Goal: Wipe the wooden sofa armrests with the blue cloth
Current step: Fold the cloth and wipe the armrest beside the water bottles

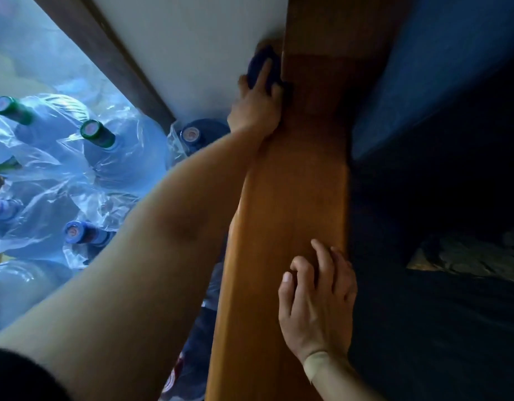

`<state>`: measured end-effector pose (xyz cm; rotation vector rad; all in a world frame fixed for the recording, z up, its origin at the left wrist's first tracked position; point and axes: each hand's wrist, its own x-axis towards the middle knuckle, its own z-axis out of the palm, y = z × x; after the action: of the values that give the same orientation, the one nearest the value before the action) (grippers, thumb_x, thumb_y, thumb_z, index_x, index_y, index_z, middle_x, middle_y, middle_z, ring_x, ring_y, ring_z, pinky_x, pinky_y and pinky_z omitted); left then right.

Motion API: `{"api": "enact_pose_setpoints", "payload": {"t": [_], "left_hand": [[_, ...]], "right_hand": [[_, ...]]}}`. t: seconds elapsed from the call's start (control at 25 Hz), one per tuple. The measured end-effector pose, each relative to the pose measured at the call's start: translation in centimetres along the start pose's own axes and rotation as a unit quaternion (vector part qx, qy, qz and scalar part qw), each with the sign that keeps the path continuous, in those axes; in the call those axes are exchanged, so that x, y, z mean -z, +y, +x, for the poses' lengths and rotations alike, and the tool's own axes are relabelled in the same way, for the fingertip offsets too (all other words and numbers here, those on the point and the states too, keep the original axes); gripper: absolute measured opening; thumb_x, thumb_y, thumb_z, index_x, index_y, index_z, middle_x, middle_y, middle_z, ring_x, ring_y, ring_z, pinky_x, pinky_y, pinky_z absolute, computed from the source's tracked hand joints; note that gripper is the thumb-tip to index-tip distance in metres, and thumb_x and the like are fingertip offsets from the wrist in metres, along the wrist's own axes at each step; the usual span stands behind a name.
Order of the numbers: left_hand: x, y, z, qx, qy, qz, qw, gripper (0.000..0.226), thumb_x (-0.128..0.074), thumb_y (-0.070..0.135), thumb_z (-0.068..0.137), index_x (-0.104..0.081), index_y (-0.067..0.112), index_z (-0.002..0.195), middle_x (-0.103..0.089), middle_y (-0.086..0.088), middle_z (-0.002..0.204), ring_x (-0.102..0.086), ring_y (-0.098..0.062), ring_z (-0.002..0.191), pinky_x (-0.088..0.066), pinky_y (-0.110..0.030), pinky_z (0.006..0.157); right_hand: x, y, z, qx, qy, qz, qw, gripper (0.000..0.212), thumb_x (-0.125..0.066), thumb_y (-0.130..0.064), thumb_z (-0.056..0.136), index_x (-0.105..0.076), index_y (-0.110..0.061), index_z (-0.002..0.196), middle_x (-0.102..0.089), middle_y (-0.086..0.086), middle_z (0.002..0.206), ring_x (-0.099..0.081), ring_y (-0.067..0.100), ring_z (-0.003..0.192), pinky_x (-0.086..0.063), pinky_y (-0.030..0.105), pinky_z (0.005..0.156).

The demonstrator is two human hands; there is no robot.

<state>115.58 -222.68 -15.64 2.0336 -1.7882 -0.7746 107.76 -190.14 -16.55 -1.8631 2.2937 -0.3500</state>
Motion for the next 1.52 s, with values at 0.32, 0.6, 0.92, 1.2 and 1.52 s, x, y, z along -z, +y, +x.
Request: {"api": "enact_pose_setpoints", "payload": {"t": [0.32, 0.6, 0.92, 1.2, 1.52], "left_hand": [[-0.8, -2.6, -6.0, -0.116, -0.013, 0.051, 0.992, 0.049, -0.034, 0.044, 0.098, -0.034, 0.046, 0.147, -0.009, 0.001, 0.166, -0.029, -0.040, 0.142, -0.040, -0.053, 0.108], [0.0, -8.5, -24.2, -0.265, -0.082, 0.203, 0.939, 0.051, -0.031, 0.054, 0.096, -0.032, 0.050, 0.147, -0.020, 0.005, 0.165, -0.007, -0.042, 0.150, -0.023, -0.065, 0.112], [-5.5, -0.9, -20.7, -0.257, -0.058, 0.230, 0.937, 0.049, -0.026, 0.050, 0.101, -0.026, 0.045, 0.150, -0.016, 0.005, 0.166, -0.003, -0.028, 0.154, -0.004, -0.063, 0.119], [-5.1, -9.2, -51.2, -0.343, -0.144, 0.284, 0.884, 0.053, -0.038, 0.052, 0.095, -0.033, 0.042, 0.147, -0.030, 0.002, 0.160, -0.002, -0.033, 0.153, -0.010, -0.064, 0.119], [-3.8, -12.3, -69.0, -0.187, -0.223, 0.276, 0.916, 0.077, -0.046, 0.054, 0.088, -0.017, 0.034, 0.157, -0.017, 0.004, 0.165, -0.004, -0.032, 0.153, -0.021, -0.059, 0.111]], "right_hand": [[-0.4, 1.0, 0.6, 0.007, -0.007, -0.020, 1.000, 0.028, -0.047, -0.036, 0.096, -0.052, -0.025, 0.121, -0.046, 0.010, 0.146, -0.034, 0.035, 0.137, -0.030, 0.058, 0.113], [0.9, 0.4, 0.2, -0.039, 0.011, 0.143, 0.989, 0.045, -0.048, -0.024, 0.081, -0.050, -0.019, 0.126, -0.046, 0.008, 0.147, -0.041, 0.030, 0.136, -0.033, 0.051, 0.113], [3.8, 3.3, 1.5, -0.156, 0.005, 0.516, 0.842, 0.067, -0.046, -0.005, 0.083, -0.033, -0.022, 0.146, -0.030, 0.004, 0.154, -0.036, 0.010, 0.133, -0.036, 0.026, 0.109], [5.9, 6.3, -11.3, -0.222, -0.324, 0.383, 0.836, 0.067, -0.042, -0.034, 0.099, -0.004, -0.047, 0.153, -0.036, 0.005, 0.154, -0.054, 0.026, 0.123, -0.044, 0.041, 0.100], [8.6, 7.2, -32.8, -0.183, -0.303, 0.292, 0.889, 0.066, -0.055, -0.044, 0.096, -0.026, -0.032, 0.154, -0.036, -0.003, 0.150, -0.044, 0.015, 0.135, -0.043, 0.032, 0.107]]}}
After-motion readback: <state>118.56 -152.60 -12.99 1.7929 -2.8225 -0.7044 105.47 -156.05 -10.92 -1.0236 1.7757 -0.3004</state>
